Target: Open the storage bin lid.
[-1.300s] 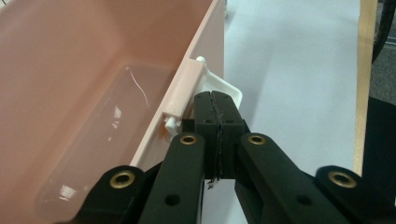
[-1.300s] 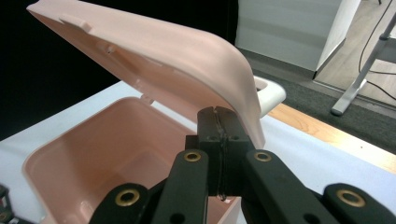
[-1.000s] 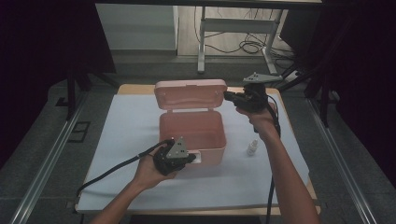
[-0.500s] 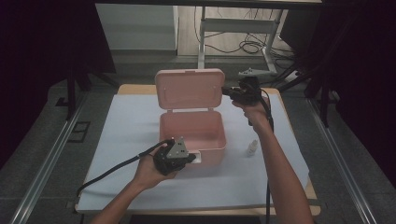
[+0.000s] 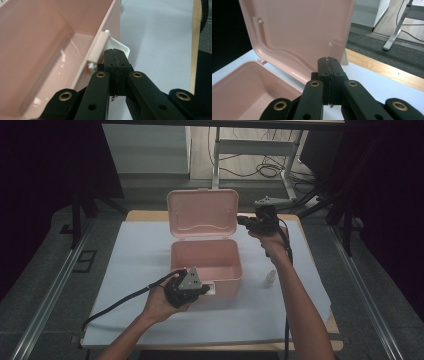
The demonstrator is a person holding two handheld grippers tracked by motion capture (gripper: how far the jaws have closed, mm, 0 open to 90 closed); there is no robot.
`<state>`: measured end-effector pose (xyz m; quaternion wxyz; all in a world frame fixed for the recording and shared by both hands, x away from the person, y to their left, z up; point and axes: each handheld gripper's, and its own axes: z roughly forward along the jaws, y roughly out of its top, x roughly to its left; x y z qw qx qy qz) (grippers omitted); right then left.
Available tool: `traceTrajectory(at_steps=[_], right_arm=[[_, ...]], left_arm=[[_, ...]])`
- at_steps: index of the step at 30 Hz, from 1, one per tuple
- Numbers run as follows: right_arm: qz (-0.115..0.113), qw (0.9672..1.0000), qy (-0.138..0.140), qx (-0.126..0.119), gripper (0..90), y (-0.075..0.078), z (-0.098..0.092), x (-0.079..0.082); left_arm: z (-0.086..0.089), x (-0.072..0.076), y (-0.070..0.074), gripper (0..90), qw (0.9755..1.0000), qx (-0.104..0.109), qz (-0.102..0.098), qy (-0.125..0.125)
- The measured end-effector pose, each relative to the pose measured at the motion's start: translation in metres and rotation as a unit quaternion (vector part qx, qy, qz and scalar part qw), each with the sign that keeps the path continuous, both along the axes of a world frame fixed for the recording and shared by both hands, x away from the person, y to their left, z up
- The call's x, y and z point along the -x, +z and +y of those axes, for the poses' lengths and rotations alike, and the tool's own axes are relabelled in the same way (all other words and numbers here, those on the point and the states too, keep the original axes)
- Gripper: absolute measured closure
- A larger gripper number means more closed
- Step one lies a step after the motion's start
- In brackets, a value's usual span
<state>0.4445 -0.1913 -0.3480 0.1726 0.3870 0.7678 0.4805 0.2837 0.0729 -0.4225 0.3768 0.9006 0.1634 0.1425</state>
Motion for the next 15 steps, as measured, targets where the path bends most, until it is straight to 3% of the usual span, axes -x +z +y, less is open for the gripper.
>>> traceTrajectory(at_steps=[15], right_arm=[[0.011, 0.9997, 0.007, 0.020, 88.5, -0.011, -0.012, 0.010]], left_arm=[[0.000, -0.001, 0.000, 90.0, 1.0000, -0.002, 0.005, -0.002]])
